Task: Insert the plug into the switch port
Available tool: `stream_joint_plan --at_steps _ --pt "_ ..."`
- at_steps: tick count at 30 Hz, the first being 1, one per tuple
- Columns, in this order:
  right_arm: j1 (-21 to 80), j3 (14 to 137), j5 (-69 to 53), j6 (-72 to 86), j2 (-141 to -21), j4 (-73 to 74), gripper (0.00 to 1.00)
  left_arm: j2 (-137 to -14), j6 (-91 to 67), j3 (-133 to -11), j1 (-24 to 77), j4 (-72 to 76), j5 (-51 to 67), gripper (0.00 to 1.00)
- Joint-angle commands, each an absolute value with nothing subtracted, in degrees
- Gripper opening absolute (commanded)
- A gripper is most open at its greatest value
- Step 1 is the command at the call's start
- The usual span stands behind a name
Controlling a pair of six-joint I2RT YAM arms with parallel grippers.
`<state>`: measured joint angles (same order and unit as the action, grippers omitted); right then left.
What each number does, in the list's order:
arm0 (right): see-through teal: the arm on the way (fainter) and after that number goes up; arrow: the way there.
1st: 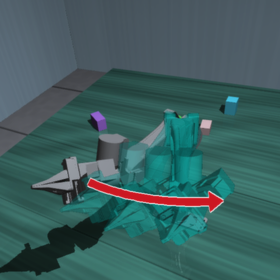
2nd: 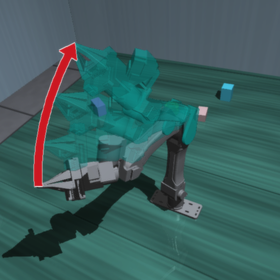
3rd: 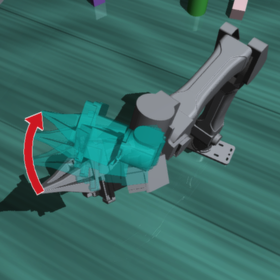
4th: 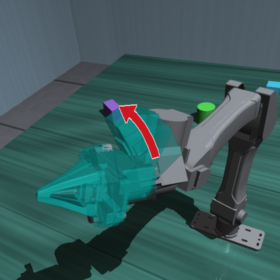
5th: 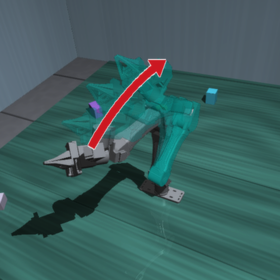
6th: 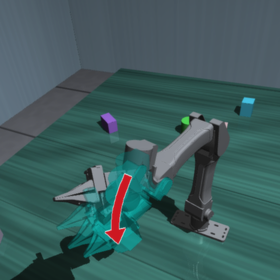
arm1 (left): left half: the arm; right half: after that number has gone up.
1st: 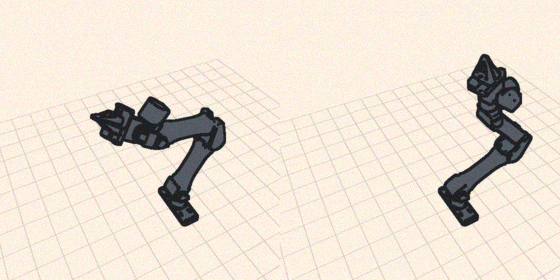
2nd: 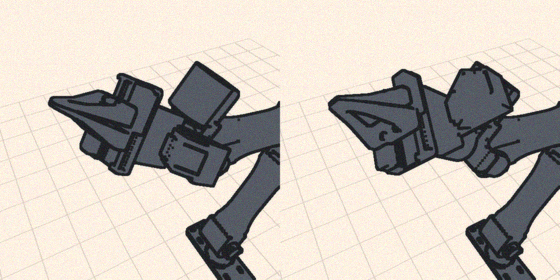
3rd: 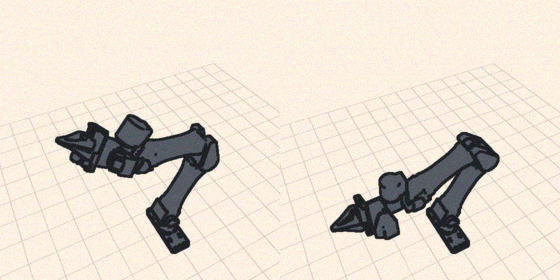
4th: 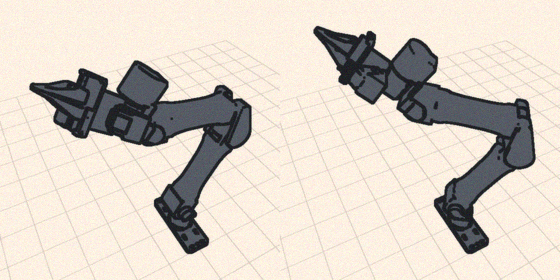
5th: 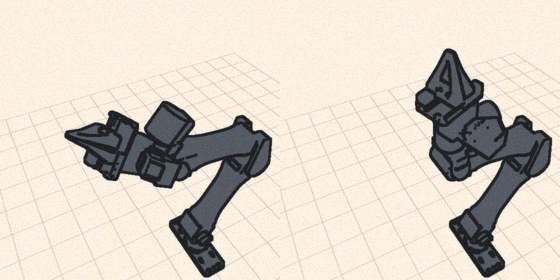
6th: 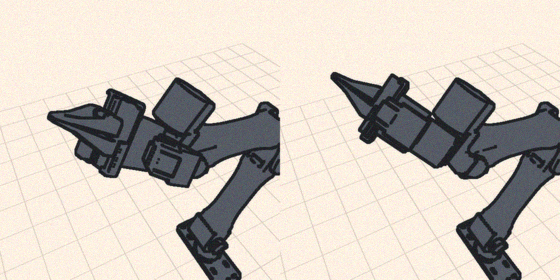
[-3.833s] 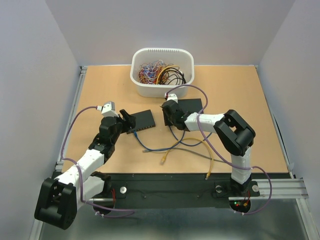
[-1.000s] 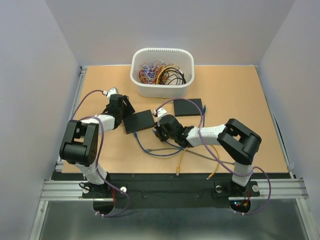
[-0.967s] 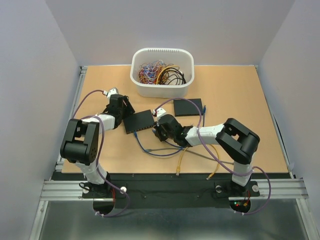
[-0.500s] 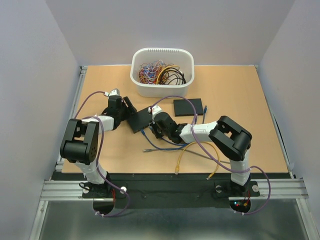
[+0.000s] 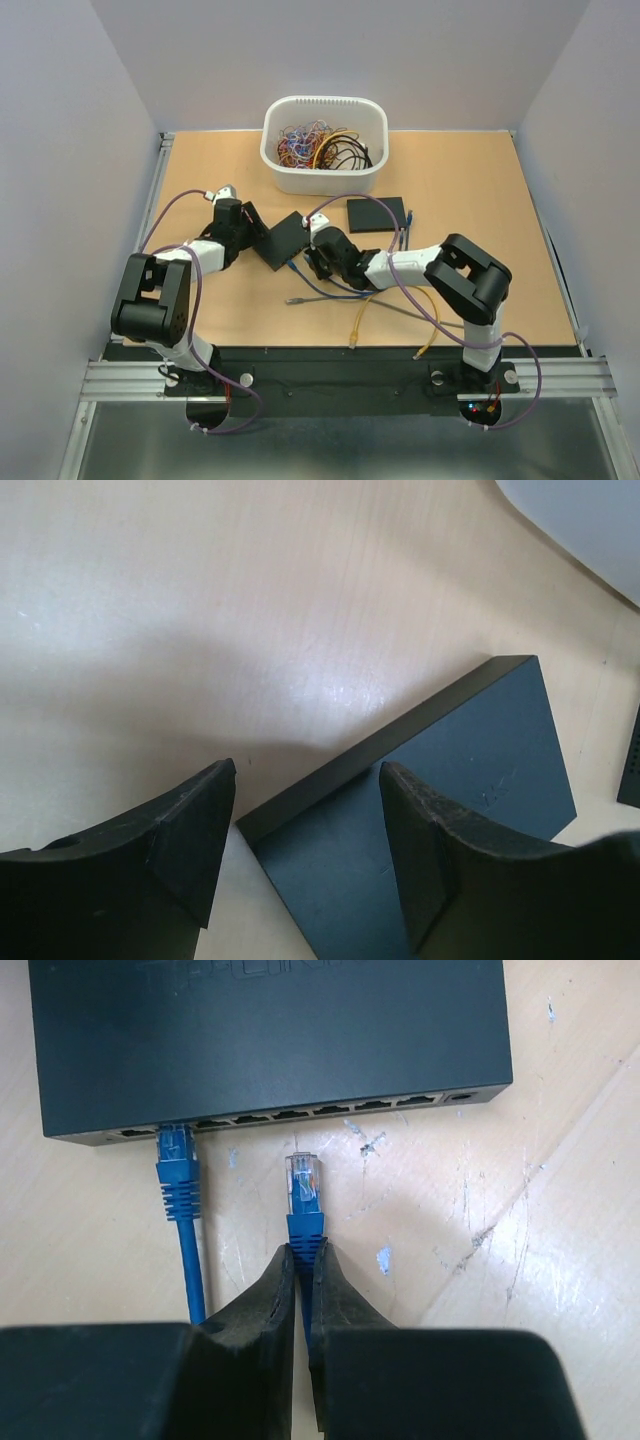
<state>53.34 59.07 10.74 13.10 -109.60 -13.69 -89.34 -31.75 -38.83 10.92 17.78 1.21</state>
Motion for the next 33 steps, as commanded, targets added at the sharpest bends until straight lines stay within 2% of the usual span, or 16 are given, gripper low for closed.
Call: stream_joint_plan --at_steps 1,4,21,33 --pt "53.9 57.9 11.7 13.5 -107.1 -12.2 0.00 -85.4 -28.9 -41.0 11.2 17.0 -4.5 0.70" --pt "53.9 57.8 11.6 13.9 -106.3 -11.6 0.00 -86.0 -29.0 -42.1 11.2 17.9 -4.7 0.70" --pt "53.9 64.0 14.0 13.1 -107.8 -7.6 0.00 -95.2 -30.6 -40.6 11.3 33.6 12.6 0.72" --pt "53.9 68.9 13.4 13.8 -111.6 -5.4 0.00 -96.1 -31.3 -39.4 11.3 36.7 16.3 0.71"
